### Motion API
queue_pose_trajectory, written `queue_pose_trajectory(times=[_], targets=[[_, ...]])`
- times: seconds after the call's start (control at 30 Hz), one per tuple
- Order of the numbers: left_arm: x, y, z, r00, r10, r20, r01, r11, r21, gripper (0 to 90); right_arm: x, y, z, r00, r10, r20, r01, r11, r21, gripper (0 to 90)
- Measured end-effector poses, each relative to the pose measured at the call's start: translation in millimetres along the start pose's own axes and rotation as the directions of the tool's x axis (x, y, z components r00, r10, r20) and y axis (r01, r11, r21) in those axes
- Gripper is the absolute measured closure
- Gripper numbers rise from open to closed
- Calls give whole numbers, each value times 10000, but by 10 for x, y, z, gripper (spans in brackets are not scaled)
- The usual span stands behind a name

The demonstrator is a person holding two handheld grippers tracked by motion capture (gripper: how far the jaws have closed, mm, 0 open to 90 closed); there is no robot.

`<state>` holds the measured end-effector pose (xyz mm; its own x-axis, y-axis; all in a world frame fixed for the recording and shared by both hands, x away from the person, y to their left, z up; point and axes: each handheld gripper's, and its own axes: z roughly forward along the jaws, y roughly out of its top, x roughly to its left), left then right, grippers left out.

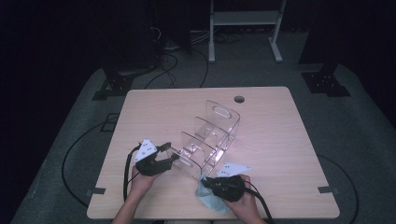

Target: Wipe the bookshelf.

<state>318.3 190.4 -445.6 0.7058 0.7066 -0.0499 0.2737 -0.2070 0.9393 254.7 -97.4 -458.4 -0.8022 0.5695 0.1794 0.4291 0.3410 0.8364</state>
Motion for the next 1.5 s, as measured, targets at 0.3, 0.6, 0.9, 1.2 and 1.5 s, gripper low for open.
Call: queue_pose_trajectory(times=[0.3, 0.6, 0.9, 1.2, 1.5], targets=[[13, -3, 0, 9997, -57, 241, 58, 10000, -51, 462, 22, 105, -81, 9995, -82, 292, 94, 9990, -431, 836], [-9, -3, 3, 9962, -74, 873, 84, 9999, -106, 460, -234, 118, -142, 9949, 368, 944, -316, 9980, -555, 835], [-170, 22, 79, 9916, 630, 1134, -650, 9978, 142, 531, -516, 129, -225, 9828, 1192, 1413, -1067, 9899, -935, 837], [-267, 18, 117, 9869, 732, 1439, -750, 9972, 72, 626, -604, 125, -260, 9705, 1536, 1856, -1373, 9857, -978, 840], [-361, 22, 178, 9815, 1012, 1624, -1062, 9941, 219, 630, -570, 110, -196, 9772, 1381, 1612, -1275, 9890, -746, 839]])
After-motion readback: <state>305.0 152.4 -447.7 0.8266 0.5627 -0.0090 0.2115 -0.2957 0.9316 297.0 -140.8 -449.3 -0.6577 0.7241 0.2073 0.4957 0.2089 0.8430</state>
